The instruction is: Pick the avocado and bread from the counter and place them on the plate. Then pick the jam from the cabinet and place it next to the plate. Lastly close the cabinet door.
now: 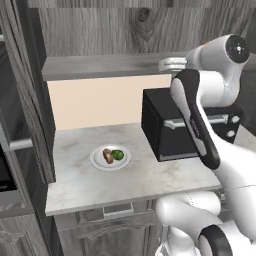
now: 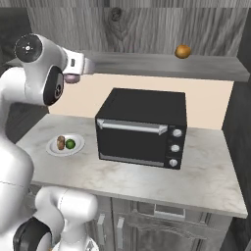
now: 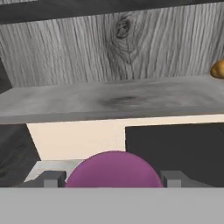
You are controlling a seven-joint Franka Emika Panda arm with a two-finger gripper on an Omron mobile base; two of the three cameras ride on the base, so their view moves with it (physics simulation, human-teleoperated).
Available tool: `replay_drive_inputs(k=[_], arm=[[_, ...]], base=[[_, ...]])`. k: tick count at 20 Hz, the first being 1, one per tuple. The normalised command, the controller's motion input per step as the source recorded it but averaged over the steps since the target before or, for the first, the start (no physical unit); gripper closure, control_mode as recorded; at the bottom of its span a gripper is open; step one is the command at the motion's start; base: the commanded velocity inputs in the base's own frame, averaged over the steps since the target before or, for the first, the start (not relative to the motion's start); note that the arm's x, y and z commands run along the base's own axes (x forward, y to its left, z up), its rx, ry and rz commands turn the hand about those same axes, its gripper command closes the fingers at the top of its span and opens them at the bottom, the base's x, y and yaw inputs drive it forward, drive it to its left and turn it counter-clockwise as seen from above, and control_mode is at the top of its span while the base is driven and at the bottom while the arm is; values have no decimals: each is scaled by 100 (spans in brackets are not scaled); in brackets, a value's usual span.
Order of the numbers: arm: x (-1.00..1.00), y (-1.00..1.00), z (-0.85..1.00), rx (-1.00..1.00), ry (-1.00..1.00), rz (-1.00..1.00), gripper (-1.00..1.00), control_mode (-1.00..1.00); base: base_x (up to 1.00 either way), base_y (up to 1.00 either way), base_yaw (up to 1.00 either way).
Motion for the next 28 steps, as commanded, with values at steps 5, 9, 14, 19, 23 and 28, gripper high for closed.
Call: replay_drive_inputs(k=[5,9,14,19,23,28], arm=[[-60,32,0,0,12,15,100,-100],[-28,45,-5,0,16,24,100,-100],[-9,43,-26,0,9,33,100,-100],[0,29,-47,1,1,41,100,-100],[0,29,-66,1,0,42,100,-100],[0,36,-72,0,0,40,100,-100]], base=[[0,0,0],[0,0,0],[0,0,0],[0,0,0],[0,0,0],[0,0,0]])
